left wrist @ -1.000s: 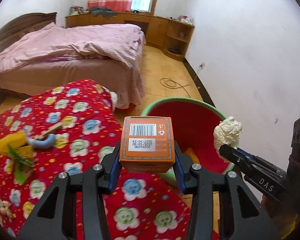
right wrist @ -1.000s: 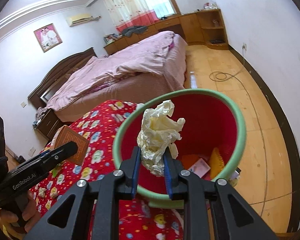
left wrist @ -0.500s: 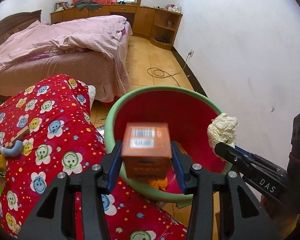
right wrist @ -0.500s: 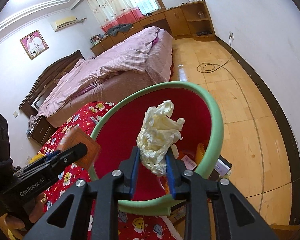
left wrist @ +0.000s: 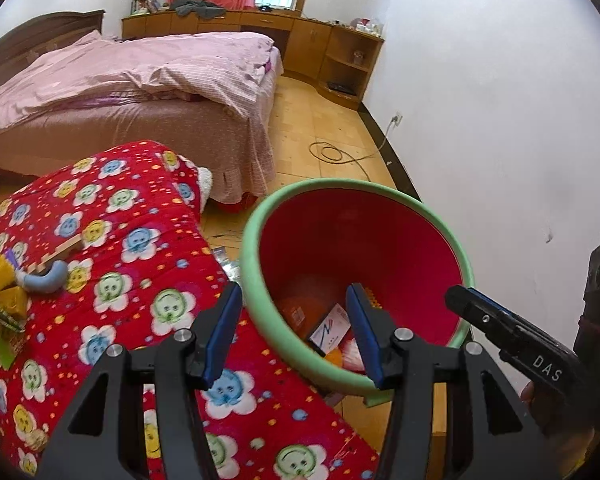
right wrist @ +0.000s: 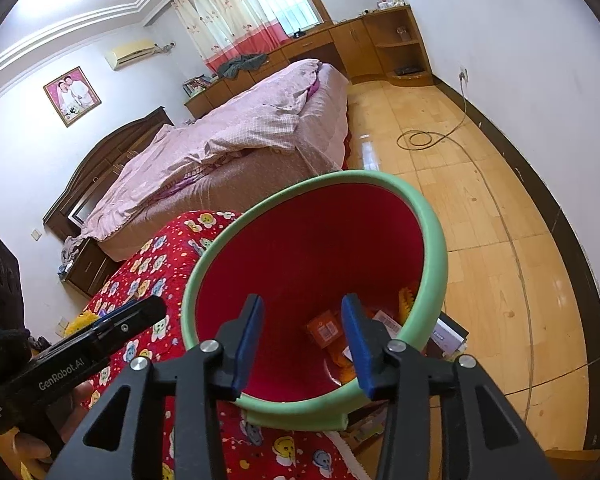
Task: Collect trash
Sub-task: 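Open the left tool to drop the orange box while the right tool drops the tissue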
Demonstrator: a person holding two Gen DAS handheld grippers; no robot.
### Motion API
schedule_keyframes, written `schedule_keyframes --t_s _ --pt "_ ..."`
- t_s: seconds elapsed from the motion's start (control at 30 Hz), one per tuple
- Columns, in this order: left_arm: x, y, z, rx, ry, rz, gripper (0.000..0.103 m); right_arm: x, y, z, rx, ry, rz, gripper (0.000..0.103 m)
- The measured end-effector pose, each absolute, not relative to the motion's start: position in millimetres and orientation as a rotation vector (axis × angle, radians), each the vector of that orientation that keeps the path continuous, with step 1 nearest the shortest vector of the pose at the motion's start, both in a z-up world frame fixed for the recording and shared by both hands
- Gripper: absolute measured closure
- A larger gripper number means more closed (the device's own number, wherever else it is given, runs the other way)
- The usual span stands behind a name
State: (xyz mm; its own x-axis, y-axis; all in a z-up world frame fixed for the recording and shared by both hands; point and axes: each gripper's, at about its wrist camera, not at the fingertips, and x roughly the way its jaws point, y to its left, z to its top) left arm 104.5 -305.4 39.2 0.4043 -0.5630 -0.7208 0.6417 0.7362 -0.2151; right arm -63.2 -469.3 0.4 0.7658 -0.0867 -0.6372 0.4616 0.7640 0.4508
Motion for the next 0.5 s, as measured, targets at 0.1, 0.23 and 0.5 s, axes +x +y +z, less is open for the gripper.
schedule_keyframes --t_s 0.1,0.23,0.5 --pt "106 -293 42 0.089 0.865 -0.737 0.049 -63 -465 3 0.632 0.631 -0.314 0.057" --pt "109 -271 45 0.064 0.859 -0.697 0.049 -61 -457 8 0.624 0.628 -0.302 0.055" --pt "123 -223 45 0.029 0.852 -0.591 0.049 -52 -434 16 0.601 0.629 -0.263 0.054"
